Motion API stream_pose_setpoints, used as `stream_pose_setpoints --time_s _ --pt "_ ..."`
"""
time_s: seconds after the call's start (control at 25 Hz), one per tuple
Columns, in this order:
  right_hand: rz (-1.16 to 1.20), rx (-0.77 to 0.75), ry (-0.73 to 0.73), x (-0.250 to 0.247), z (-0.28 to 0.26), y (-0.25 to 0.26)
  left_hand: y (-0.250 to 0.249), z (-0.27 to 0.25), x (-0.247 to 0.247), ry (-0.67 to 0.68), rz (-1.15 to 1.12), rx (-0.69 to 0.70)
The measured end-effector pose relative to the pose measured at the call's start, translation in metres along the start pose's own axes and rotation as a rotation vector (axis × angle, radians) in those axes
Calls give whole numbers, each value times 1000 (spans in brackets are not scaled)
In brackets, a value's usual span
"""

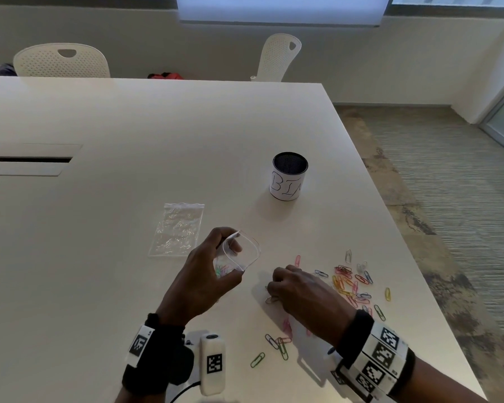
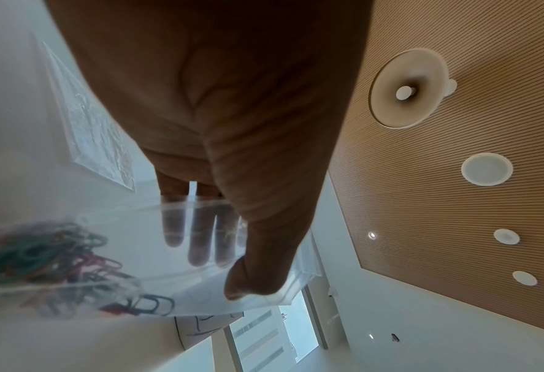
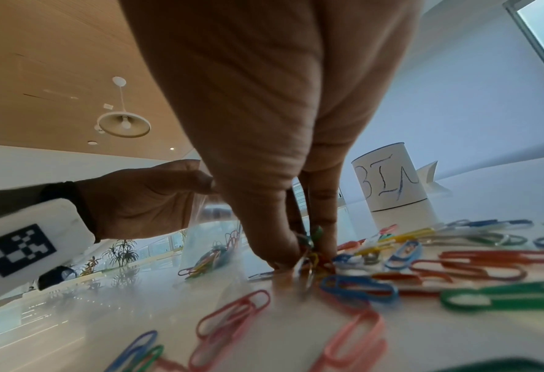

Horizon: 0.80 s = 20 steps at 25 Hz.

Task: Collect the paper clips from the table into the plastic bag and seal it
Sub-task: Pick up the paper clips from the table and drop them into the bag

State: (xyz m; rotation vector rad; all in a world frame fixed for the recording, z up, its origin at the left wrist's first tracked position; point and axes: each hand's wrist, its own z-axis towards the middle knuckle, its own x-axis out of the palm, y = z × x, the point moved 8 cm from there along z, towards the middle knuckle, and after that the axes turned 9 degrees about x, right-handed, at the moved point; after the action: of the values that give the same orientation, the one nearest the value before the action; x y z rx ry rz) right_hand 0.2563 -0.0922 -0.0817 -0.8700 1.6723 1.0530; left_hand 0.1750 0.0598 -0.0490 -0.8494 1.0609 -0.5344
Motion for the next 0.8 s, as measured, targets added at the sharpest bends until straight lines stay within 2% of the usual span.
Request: stream_pose_setpoints --time_s 0.12,0.24,0.44,0.6,0.8 --pt "55 42 -9 -8 6 -7 -1 -1 -1 -6 9 3" --pt "214 137 -37 -20 10 -27 -1 -1 -2 -16 1 6" --pt "756 330 -83 -44 1 -60 -1 -1 -1 -17 5 16" --pt "1071 298 -134 -71 -3 -51 -2 -1 0 -14 1 11" --pt "1211 208 -246 -103 6 -21 -4 0 2 -5 -6 6"
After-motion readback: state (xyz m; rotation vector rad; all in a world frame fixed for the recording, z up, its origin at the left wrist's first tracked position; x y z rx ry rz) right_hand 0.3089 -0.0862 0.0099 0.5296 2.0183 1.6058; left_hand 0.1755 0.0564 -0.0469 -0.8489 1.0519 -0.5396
